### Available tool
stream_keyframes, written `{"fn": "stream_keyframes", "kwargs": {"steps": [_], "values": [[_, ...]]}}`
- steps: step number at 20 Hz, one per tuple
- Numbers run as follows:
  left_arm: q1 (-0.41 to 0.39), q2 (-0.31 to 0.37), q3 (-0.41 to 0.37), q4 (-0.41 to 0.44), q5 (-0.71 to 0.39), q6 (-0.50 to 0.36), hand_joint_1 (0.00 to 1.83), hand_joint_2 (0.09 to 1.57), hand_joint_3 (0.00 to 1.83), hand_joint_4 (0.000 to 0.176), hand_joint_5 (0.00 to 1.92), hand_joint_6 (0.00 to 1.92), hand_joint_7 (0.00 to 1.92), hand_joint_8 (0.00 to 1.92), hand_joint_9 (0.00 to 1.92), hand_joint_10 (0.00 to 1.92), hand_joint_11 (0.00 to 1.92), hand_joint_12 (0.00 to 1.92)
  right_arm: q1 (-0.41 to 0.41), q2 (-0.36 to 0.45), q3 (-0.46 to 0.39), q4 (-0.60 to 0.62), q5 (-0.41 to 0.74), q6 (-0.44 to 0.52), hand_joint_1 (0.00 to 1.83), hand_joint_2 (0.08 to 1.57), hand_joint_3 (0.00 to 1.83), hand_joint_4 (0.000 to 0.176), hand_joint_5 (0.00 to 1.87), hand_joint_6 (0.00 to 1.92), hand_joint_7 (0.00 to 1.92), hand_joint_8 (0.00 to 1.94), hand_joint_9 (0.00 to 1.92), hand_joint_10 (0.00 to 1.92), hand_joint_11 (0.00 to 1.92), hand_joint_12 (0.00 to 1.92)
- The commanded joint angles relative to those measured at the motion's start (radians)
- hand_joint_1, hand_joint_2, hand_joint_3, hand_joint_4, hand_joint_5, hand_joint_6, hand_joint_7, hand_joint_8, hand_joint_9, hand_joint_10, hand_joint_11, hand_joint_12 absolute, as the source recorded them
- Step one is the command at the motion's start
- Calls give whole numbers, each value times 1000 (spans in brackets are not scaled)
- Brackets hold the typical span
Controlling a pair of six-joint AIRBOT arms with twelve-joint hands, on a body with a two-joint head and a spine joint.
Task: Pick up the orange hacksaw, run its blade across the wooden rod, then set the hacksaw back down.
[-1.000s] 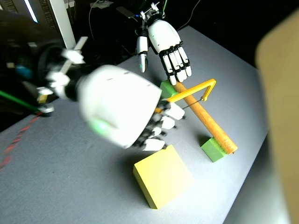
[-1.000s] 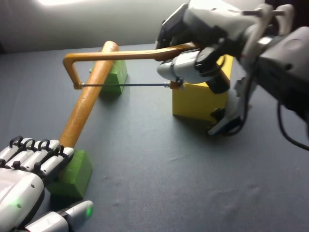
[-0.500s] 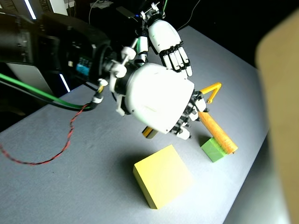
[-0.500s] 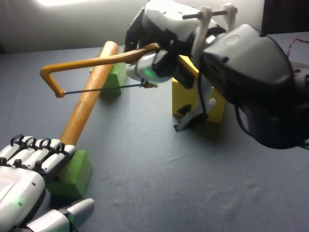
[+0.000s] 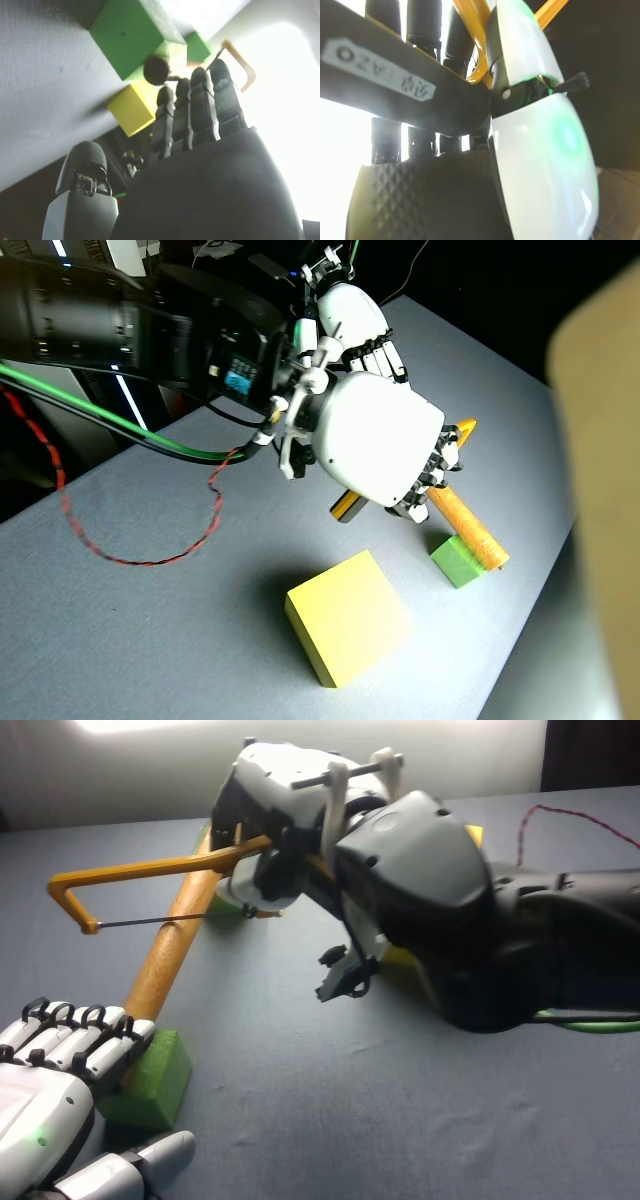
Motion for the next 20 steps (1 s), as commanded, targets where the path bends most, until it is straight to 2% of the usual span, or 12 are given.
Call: {"fn": "stream_keyframes", "kwargs": {"steps": [1,5,7,9,11,15,18,20], "values": [[-5,-5,5,37,-74,0,0,1264,0,0,176,3,168,3,132,4,0,236,1,-2,6,-69,26,2,1246,1083,2,0,955,966,1154,776,1341,3,931,939],[-4,-9,7,37,-65,0,0,1267,0,0,175,0,181,3,142,3,0,252,-9,-39,35,-69,18,1,1247,1080,0,0,961,959,1168,748,1355,14,964,932],[-1,-9,7,37,-65,-3,0,1271,2,0,149,1,149,2,109,2,0,168,-9,-29,23,-69,19,1,1248,1079,0,0,964,952,1168,753,1349,10,953,935],[-1,-10,7,37,-65,-3,0,1264,0,0,164,0,161,0,122,0,0,218,-7,-1,-1,-69,15,1,1247,1079,0,0,965,955,1167,751,1347,9,943,932],[1,-11,6,37,-65,-3,0,1265,0,0,160,0,149,1,110,0,0,202,-4,62,-55,-69,-9,-1,1251,1068,0,0,998,898,1182,730,1354,8,975,909],[2,-10,6,37,-66,-3,0,1266,0,0,164,3,160,6,124,6,0,200,4,206,-157,-68,-77,-4,1245,1080,2,0,966,955,1155,770,1356,5,955,961],[2,-10,4,37,-69,-3,0,1273,1,0,151,1,142,2,103,1,0,140,9,273,-194,-68,-119,-11,1246,1074,0,0,981,947,1178,714,1352,3,959,945],[1,-10,4,37,-72,-3,0,1274,0,0,180,3,171,5,132,5,0,209,6,281,-192,-68,-127,-16,1248,1072,0,0,989,925,1181,716,1347,5,952,938]]}}
